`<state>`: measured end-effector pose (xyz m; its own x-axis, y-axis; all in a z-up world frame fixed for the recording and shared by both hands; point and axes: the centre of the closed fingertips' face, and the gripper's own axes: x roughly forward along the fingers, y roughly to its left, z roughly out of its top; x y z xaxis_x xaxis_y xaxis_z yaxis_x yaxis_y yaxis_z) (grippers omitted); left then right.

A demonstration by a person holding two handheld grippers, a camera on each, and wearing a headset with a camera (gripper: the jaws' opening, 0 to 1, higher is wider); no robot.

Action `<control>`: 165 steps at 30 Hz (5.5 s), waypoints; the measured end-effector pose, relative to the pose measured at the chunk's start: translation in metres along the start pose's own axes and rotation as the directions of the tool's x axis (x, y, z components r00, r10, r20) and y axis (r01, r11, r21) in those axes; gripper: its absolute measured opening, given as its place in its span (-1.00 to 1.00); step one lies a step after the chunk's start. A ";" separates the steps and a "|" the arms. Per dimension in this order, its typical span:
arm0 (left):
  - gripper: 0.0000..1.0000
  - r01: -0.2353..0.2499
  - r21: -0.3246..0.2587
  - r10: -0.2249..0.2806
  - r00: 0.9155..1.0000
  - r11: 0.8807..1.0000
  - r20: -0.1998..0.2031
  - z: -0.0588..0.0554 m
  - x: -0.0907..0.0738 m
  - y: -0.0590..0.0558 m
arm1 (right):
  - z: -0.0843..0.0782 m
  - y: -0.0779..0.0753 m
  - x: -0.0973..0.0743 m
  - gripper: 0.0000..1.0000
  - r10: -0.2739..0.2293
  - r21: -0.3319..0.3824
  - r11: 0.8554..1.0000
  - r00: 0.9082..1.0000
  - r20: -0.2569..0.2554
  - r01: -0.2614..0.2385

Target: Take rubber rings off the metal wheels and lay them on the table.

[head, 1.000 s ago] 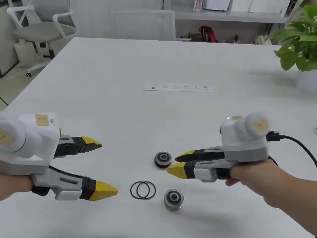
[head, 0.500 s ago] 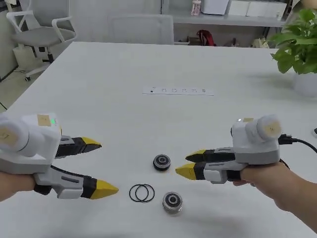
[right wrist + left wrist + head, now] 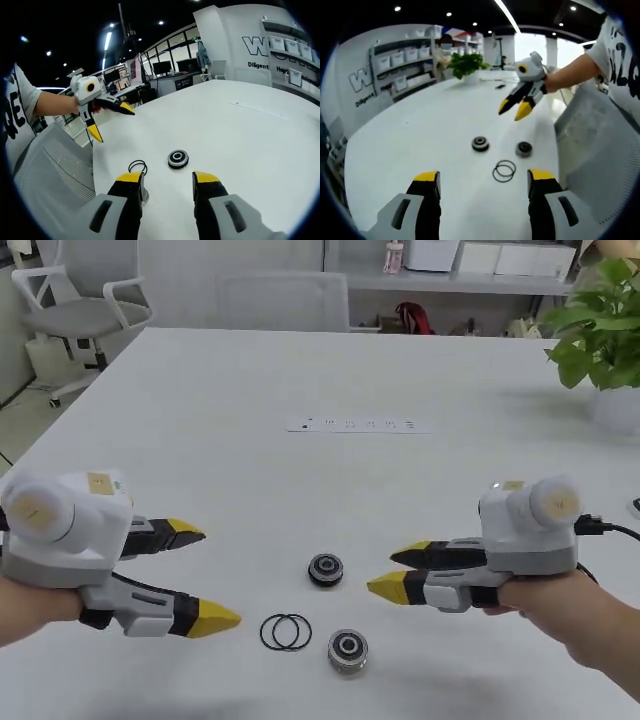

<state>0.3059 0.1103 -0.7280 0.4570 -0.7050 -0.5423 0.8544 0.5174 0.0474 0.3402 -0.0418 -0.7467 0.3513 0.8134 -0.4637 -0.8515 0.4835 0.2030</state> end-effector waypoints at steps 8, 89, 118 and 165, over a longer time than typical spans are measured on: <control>0.44 0.002 -0.013 -0.002 1.000 1.000 0.002 0.002 0.008 0.004 | -0.001 -0.007 0.002 -0.26 -0.022 -0.003 1.000 1.000 0.000 0.022; 0.27 0.073 -0.025 -0.073 0.997 0.997 -0.017 0.008 0.077 -0.001 | -0.014 -0.013 0.049 -0.30 -0.027 -0.149 0.989 0.999 -0.047 0.019; 0.12 0.087 -0.043 -0.089 0.996 0.995 -0.031 0.004 0.095 0.002 | -0.018 -0.018 0.055 -0.33 -0.016 -0.124 0.992 0.999 -0.040 0.011; -0.36 0.133 -0.014 -0.133 0.991 0.991 -0.034 0.018 0.128 0.001 | -0.022 -0.020 0.063 -0.33 0.000 -0.118 0.993 0.999 -0.036 -0.004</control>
<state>0.3692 0.0119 -0.7818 0.3304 -0.7509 -0.5718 0.9040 0.4259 -0.0369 0.3702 -0.0077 -0.7991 0.3375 0.8012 -0.4942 -0.8928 0.4388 0.1017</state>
